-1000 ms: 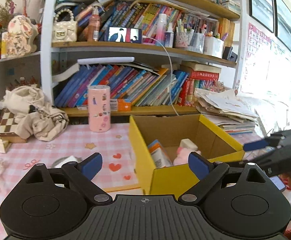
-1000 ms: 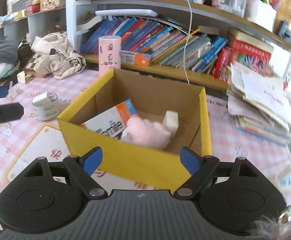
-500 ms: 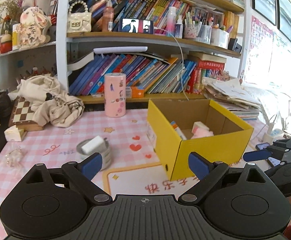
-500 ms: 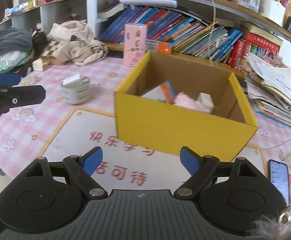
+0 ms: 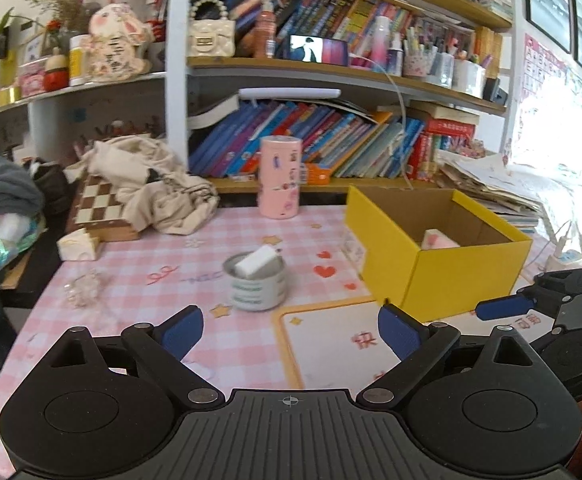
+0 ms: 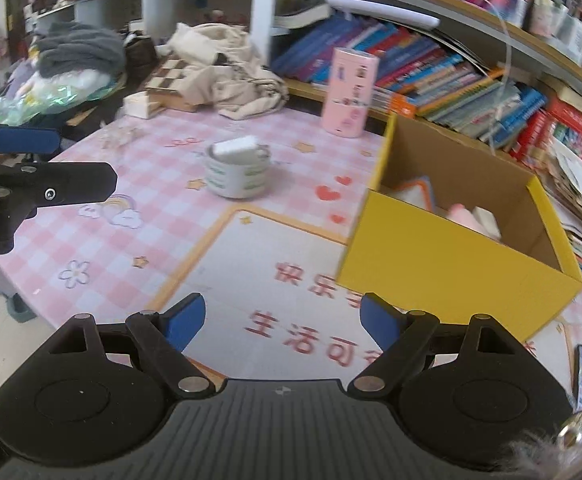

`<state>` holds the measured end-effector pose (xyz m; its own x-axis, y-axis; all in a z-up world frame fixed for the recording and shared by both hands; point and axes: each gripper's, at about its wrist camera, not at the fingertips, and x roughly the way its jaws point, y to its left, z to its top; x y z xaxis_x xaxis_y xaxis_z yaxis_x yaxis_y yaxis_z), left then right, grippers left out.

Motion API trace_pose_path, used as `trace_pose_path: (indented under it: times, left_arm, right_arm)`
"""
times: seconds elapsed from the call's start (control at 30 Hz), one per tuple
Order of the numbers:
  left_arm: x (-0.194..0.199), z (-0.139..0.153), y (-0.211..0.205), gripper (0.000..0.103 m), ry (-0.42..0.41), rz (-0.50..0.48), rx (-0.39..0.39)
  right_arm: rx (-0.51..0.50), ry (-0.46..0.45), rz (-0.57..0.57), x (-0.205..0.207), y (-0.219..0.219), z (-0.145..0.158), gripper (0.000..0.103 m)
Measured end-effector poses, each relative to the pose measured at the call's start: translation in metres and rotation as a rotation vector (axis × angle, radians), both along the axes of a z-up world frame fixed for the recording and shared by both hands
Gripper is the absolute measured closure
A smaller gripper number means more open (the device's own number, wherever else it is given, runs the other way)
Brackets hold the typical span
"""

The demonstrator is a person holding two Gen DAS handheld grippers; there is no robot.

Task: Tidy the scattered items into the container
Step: 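Withdraw both open tools from the box back toward the eraser cup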

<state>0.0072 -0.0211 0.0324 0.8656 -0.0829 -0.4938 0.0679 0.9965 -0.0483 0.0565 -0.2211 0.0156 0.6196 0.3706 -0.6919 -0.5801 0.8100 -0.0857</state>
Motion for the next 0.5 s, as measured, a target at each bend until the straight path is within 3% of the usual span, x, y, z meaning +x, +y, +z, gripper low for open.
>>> trace_pose_path:
  times: [0.5]
  left_arm:
    - [-0.034,-0.008,0.048,0.004,0.040,0.087,-0.013]
  right_arm:
    - [-0.039,0.004,0.109,-0.024,0.054,-0.003,0.018]
